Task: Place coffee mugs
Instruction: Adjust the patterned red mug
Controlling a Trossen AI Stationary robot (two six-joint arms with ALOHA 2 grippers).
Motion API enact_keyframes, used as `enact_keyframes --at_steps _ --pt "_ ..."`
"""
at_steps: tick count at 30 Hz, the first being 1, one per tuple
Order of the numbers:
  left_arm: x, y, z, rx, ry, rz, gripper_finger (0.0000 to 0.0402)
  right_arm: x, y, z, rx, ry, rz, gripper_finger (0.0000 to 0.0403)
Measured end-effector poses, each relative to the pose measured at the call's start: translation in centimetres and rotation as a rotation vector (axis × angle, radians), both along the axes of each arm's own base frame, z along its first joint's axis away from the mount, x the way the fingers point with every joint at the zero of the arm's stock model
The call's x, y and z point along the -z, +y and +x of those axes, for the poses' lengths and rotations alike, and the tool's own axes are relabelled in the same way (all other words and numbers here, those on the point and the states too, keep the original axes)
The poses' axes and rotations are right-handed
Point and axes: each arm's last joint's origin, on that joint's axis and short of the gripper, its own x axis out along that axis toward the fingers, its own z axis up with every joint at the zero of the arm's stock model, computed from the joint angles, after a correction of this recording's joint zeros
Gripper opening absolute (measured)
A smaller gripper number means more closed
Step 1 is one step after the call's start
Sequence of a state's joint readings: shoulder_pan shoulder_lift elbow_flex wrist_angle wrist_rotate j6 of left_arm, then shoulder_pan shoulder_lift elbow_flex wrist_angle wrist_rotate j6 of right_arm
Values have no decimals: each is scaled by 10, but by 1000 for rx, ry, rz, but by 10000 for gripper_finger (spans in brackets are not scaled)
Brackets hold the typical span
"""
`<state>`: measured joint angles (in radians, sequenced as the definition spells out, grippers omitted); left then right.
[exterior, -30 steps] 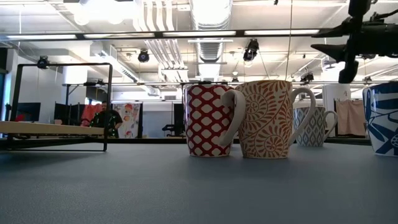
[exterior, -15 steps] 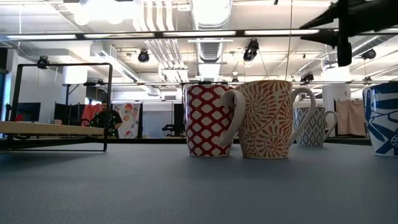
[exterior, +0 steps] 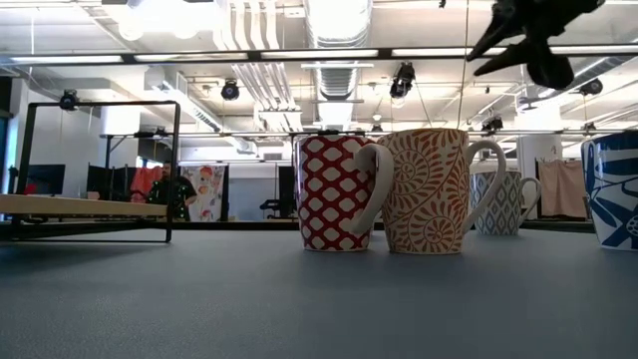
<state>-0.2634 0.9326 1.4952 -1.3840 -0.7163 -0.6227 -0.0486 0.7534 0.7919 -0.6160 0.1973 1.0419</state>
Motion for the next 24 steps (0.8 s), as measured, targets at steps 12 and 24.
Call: enact_keyframes --at_steps 12,24 --pt "2 -3 2 -19 -29 -142 68 2 2 60 -226 186 20 93" --pt "2 0 -8 -7 -32 -166 68 -14 1 129 -283 247 10 93"
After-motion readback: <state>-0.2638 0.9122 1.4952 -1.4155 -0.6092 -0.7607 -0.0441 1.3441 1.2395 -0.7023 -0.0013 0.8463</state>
